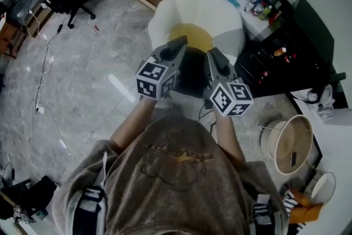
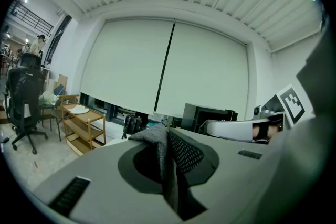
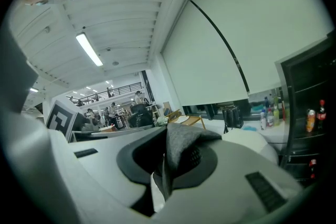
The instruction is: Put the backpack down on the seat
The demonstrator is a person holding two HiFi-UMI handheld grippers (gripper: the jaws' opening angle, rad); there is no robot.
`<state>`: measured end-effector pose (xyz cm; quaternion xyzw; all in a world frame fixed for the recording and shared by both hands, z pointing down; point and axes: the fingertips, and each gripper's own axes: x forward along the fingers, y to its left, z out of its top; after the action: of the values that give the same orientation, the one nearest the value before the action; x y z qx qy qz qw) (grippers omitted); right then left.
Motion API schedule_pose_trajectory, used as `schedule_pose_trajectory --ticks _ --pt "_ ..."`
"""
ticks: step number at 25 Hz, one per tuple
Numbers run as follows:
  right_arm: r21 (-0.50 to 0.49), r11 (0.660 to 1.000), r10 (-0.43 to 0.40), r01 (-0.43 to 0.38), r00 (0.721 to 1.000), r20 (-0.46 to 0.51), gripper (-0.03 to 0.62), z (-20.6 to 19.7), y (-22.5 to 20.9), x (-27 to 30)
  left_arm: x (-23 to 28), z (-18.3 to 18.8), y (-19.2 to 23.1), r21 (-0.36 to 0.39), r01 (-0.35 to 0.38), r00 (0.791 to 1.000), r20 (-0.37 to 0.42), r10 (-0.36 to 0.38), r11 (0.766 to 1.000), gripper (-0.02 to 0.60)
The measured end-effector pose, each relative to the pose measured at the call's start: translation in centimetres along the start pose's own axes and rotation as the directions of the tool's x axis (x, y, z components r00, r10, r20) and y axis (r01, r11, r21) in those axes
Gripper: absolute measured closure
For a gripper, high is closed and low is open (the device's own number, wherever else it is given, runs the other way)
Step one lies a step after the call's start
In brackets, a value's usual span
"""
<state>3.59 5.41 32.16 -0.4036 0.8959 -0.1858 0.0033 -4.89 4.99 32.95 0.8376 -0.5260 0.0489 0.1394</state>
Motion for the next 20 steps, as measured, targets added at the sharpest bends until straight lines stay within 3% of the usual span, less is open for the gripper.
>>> schedule_pose_trajectory --ticks 20 --pt "0.033 0.998 -0.048 0.048 0.999 0.009 0.563 1.7 -6.5 7.4 9.4 1.5 4.1 0.005 0.063 0.998 -0.028 -0.063 0.998 0.551"
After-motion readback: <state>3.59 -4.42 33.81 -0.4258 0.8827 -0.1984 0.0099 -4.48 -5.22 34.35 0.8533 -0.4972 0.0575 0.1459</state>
